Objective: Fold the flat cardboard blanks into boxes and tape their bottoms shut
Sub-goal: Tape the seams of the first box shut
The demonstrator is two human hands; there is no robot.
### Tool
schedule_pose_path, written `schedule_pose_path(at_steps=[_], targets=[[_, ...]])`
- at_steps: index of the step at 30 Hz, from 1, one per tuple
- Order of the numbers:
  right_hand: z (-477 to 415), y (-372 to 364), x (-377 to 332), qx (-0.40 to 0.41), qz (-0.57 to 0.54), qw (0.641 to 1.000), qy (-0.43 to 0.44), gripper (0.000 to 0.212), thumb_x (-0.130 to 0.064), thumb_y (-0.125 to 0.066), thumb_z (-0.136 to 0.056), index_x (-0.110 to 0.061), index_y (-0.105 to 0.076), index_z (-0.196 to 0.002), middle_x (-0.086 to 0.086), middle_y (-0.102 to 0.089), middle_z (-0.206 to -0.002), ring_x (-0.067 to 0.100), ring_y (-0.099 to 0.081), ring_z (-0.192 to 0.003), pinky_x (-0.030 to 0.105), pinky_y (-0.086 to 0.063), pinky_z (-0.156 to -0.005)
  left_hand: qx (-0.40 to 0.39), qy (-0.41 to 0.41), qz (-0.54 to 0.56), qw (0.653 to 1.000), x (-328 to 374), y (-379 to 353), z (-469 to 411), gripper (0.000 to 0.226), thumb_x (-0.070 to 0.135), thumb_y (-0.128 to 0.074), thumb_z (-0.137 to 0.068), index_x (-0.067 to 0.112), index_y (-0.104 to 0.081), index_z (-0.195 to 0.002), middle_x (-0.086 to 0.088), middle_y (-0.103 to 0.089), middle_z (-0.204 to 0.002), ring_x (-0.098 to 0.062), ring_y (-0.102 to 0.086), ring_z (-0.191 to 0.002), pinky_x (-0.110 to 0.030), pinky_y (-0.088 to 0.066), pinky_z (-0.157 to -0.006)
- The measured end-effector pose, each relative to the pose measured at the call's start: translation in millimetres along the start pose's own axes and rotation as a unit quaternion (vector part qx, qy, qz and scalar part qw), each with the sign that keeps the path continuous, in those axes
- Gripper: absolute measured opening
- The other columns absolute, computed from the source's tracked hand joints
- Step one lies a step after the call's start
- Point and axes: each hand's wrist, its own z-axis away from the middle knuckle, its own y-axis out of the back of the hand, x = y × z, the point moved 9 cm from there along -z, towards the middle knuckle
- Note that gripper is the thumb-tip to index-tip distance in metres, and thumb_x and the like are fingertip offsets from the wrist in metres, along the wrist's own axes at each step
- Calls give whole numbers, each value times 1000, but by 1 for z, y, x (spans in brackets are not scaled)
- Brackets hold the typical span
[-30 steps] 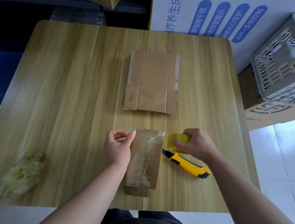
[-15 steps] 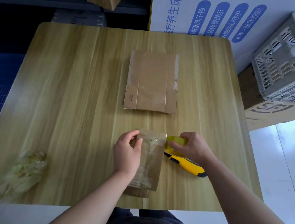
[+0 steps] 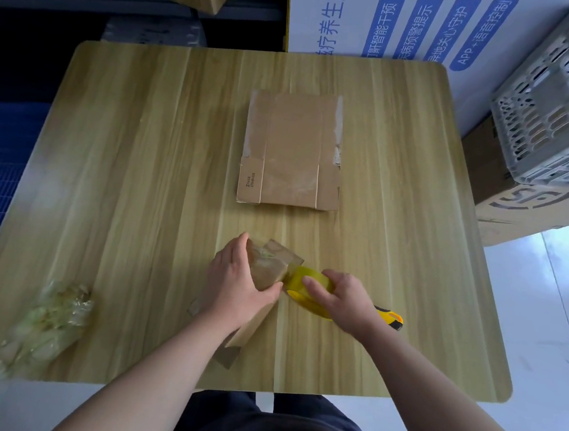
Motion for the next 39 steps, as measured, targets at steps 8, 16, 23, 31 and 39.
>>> schedule_pose_path(at_steps=[8, 16, 23, 31, 39], targets=[[25, -18, 30, -12, -35, 999, -26, 40, -51, -52, -93, -12, -54, -81, 1, -46, -65, 16, -44, -61, 32, -36, -59, -29, -65, -74, 995, 11, -7, 7, 106, 63, -60, -77, 13, -6, -153, -7, -18, -158, -23, -19, -144, -32, -13, -117], [30, -23, 26, -20, 31, 999, 21, 36, -41, -43, -100, -8, -48, -86, 2, -48, -69, 22, -48, -66, 37, -37, -62, -54, -64, -117, 989, 11, -9, 2, 107, 70, -53, -80, 13, -1, -153, -9, -15, -159, -26, -17, -145, -38, -12, -118], [14, -39, 9, -17, 39, 999, 21, 34, -47, -43, -99, -24, -35, -75, -3, -46, -63, 15, -44, -57, 34, -33, -54, -143, -44, -44, 988, -8, 2, -19, 111, 80, -46, -73, 20, 0, -154, -4, -8, -161, -23, -10, -147, -41, -11, -119], [5, -42, 4, -4, 76, 997, 6, 42, -53, -41, -97, -13, -47, -85, -2, -50, -65, 16, -47, -58, 31, -32, -49, -119, -23, -45, 992, -3, 6, -30, 100, 60, -61, -81, 14, -8, -153, -6, -18, -158, -25, -20, -144, -39, -19, -117], [10, -48, -4, -42, 63, 997, 31, 35, -49, -38, -100, -18, -45, -85, -4, -49, -66, 15, -48, -61, 29, -34, -53, -155, -64, -183, 969, -1, 12, -42, 106, 79, -44, -77, 16, -8, -154, -7, -9, -162, -26, -10, -148, -43, -11, -120]])
